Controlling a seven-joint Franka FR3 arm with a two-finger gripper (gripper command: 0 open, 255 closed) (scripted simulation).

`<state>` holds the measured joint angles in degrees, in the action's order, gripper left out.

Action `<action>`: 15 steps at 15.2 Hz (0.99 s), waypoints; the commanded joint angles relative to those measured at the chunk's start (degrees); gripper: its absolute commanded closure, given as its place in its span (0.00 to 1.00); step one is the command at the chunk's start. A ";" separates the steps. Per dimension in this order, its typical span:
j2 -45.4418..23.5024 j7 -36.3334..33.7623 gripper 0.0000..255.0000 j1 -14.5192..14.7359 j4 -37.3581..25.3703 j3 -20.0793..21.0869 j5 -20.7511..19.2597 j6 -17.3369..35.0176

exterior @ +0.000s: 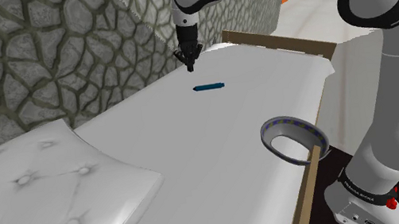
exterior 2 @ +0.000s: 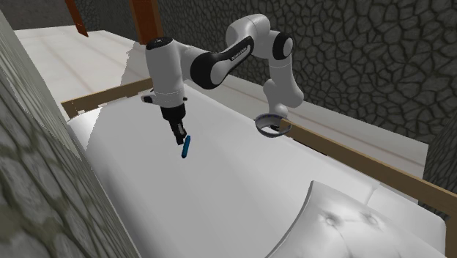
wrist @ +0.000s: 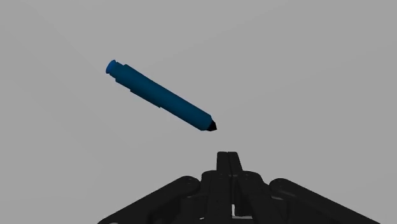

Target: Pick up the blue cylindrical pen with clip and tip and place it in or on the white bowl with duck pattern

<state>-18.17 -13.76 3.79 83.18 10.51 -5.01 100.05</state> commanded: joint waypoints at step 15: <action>8.88 63.06 0.00 -8.73 26.17 3.19 -0.81 21.95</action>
<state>-9.23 49.01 -4.91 108.73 13.69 -5.76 121.27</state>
